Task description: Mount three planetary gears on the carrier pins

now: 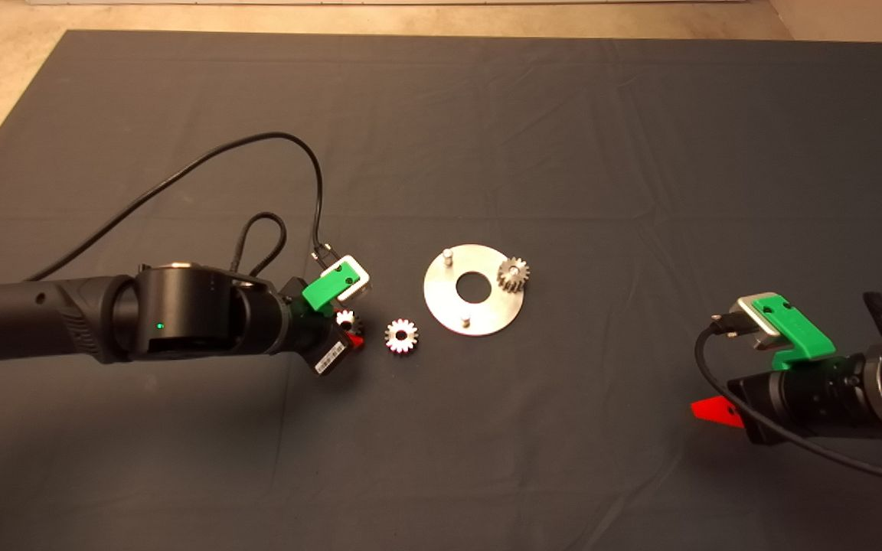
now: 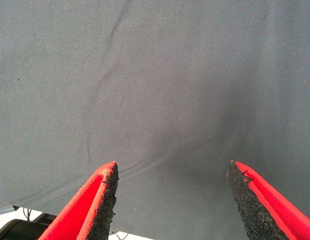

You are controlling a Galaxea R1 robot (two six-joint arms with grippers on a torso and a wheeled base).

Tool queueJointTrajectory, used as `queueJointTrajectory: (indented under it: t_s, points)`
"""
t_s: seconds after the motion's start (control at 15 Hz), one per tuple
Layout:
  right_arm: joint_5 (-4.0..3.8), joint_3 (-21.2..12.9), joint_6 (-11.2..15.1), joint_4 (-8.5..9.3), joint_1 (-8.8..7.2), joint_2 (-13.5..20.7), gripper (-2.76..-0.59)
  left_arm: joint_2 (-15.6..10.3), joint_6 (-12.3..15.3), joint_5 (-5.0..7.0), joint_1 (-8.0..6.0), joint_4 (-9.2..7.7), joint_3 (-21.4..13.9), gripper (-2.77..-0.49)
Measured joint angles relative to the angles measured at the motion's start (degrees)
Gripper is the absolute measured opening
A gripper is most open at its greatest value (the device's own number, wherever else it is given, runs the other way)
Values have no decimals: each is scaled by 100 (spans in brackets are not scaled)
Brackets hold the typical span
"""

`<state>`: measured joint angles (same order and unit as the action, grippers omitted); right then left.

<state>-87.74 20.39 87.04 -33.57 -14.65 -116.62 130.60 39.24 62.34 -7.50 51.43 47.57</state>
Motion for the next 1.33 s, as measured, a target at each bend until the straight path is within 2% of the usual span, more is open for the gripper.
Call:
queueJointTrajectory:
  t_s: [0.13, 0.33, 0.47, 0.73, 0.93, 1.07, 1.13, 1.2, 1.33]
  points:
    - [0, 0, -2, 9, 0, 2, -175, -15, -76, 1, -16, -23, 0, -262]
    - [0, 0, -5, 15, 0, 11, -175, -59, -250, 52, -160, -105, 9, -264]
    - [2, 0, -7, 17, 0, 11, -175, -63, -416, 56, -273, -372, 74, -263]
    - [3, 0, -13, 17, 0, 11, -175, -9, -658, 66, -642, -947, 366, -265]
    - [4, 0, -16, 17, 0, 11, -175, 408, -785, 63, -761, -1012, 821, -266]
    - [0, 0, -26, 20, 0, 13, -175, 669, -947, 28, -807, -1164, 1080, -266]
    - [0, 0, -66, 20, 0, 13, -175, 735, -1015, 6, -833, -1249, 1187, -266]
    - [2, 0, -105, 20, 2, 16, -175, 772, -1063, -77, -844, -1312, 1304, -266]
    - [3, 0, -146, 22, 2, 33, -175, 901, -1270, -99, -857, -1412, 1632, -266]
